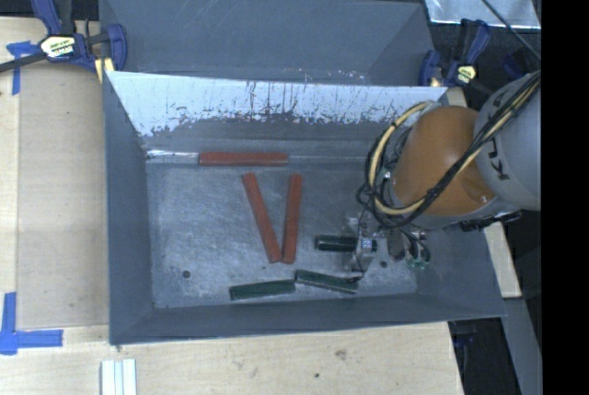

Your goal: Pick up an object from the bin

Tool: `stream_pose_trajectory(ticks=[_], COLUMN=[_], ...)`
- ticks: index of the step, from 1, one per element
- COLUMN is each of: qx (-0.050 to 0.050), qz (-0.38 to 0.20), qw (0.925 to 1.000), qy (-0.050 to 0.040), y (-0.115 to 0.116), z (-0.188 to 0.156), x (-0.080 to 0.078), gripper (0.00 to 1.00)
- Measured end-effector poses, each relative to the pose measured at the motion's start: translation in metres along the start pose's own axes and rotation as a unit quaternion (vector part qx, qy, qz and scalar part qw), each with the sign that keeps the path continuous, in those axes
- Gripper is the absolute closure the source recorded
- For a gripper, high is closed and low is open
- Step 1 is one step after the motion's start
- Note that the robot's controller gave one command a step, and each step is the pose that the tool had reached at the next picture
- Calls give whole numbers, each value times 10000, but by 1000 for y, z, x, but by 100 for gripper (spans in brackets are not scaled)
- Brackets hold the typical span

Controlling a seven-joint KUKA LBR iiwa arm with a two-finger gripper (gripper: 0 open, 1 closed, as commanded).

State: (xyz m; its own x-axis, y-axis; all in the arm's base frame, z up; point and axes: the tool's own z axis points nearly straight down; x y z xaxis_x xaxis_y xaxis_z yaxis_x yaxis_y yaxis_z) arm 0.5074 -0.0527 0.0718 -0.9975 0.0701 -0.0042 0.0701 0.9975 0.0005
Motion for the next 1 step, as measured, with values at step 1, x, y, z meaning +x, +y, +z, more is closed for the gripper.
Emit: stream_pose_trajectory(ticks=[1], qx=[11], qz=[-1145], qw=[9934], qy=[-43], y=[-3], z=[-232], x=[2], gripper=[100])
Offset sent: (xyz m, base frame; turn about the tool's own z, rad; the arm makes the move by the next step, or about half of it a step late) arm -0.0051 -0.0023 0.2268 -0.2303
